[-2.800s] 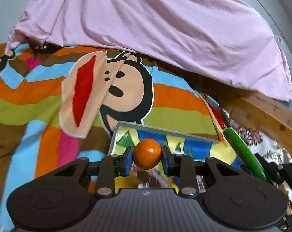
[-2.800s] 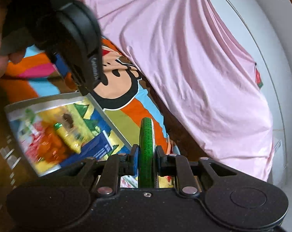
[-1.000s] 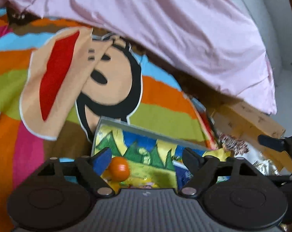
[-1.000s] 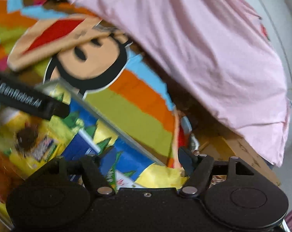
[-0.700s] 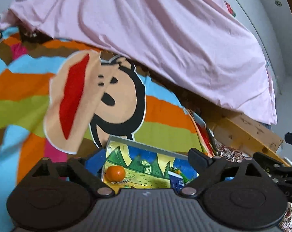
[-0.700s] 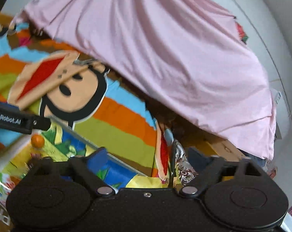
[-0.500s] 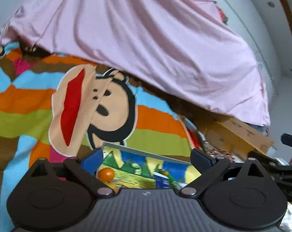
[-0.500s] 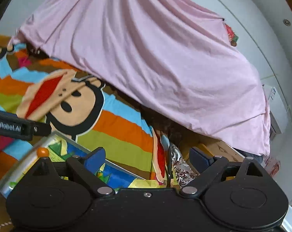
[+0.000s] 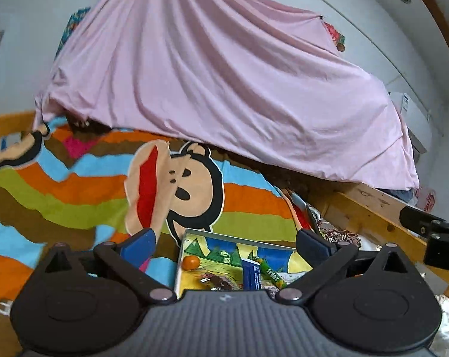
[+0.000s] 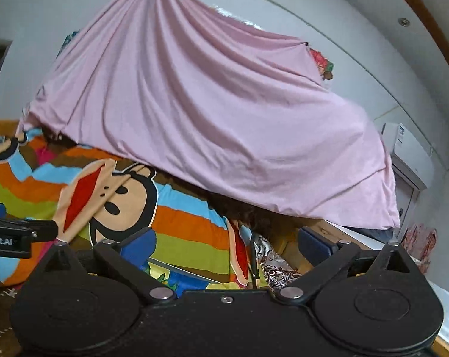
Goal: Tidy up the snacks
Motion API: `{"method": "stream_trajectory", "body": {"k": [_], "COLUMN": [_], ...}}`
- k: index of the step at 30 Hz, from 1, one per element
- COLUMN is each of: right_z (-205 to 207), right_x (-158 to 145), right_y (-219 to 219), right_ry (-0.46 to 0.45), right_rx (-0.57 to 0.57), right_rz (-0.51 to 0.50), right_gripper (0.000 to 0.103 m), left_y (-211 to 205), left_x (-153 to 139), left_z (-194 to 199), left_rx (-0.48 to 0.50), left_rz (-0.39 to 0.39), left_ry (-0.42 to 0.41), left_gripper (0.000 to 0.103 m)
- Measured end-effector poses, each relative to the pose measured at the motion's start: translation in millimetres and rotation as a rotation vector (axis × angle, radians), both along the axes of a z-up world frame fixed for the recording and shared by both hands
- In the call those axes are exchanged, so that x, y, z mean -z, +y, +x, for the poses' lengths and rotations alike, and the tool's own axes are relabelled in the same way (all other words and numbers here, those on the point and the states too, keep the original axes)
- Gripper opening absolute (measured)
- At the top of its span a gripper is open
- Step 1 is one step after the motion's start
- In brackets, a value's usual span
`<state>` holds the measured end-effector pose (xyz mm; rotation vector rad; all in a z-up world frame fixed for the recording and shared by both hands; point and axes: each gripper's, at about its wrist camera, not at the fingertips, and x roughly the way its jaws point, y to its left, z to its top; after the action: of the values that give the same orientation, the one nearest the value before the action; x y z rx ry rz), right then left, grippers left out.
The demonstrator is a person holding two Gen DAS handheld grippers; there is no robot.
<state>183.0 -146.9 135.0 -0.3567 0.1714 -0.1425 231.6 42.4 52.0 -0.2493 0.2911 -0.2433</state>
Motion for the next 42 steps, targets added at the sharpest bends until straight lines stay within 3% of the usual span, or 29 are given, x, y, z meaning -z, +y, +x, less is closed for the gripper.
{"method": "stream_trajectory", "body": {"k": [8,22,33,42], "right_z": [-58,-117,-136,-150], "right_x": [0,25,60,82], "right_y": [-20,-55,-59,-59], "right_ry": [-0.005,0.021,0.088,0.147], "right_rx": [-0.026,0.005,0.014,0.000], "right_rz": [0.073,0.186,0.225,0.245], "right_gripper": [0.102,0.102,0.102,0.102], "left_y": [-17,-49,-54,-48], "left_x": [-7,20,39,48], "left_z": [-53,-109,-128,-138], "left_rx": [-0.028,-0.007,0.005,-0.024], "left_rz": [0.121,0.340,0.387,0.362], "left_ry": [-0.014,0.026,0.080,0.120], "left_gripper": [0.102,0.102,0.102,0.102]}}
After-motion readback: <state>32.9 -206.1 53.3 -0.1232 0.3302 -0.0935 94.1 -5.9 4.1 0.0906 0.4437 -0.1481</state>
